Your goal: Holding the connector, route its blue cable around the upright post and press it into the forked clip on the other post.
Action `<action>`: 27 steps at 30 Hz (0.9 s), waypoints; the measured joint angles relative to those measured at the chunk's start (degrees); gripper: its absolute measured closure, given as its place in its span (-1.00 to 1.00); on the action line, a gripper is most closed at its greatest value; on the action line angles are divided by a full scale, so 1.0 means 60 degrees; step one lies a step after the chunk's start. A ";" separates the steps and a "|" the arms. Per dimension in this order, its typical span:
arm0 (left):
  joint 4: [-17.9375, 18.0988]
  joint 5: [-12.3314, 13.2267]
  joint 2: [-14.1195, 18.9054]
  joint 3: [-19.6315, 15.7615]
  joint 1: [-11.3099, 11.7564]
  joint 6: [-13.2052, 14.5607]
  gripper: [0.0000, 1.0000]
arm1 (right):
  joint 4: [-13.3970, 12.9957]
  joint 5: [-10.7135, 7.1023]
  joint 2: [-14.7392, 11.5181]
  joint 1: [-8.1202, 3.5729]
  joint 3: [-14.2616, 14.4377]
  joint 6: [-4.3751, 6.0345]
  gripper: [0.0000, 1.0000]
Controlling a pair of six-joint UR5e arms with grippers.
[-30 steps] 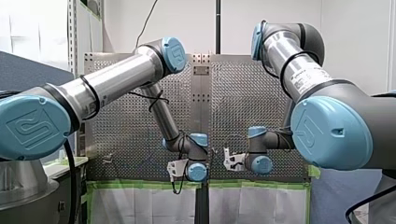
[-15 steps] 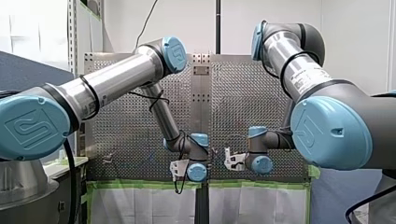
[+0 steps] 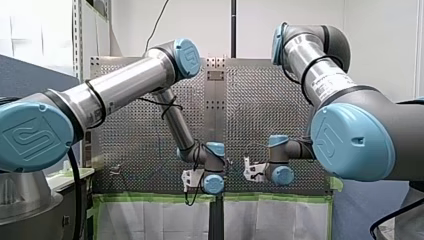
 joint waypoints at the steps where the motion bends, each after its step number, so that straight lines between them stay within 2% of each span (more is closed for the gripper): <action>1: 0.0001 -0.0093 0.0000 0.0027 -0.0028 0.0099 0.93 | -0.0003 -0.0002 0.0000 -0.0018 -0.0010 0.0001 0.76; 5: 0.0000 -0.0243 -0.0003 0.0101 -0.0117 0.0353 0.93 | 0.0025 -0.0011 0.0000 -0.0066 -0.0061 -0.0023 0.76; 12: -0.0090 -0.0263 -0.0009 0.0193 -0.0231 0.0433 0.93 | 0.0047 -0.0011 0.0000 -0.0150 -0.0099 -0.0056 0.76; 19: -0.0501 -0.0053 -0.0009 0.0365 -0.0338 0.0324 0.93 | 0.0054 -0.0006 0.0000 -0.0259 -0.0135 -0.0049 0.76; 27: -0.0614 0.0129 -0.0021 0.0454 -0.0367 0.0031 0.93 | 0.0220 -0.0004 0.0003 -0.0371 -0.0295 -0.0047 0.76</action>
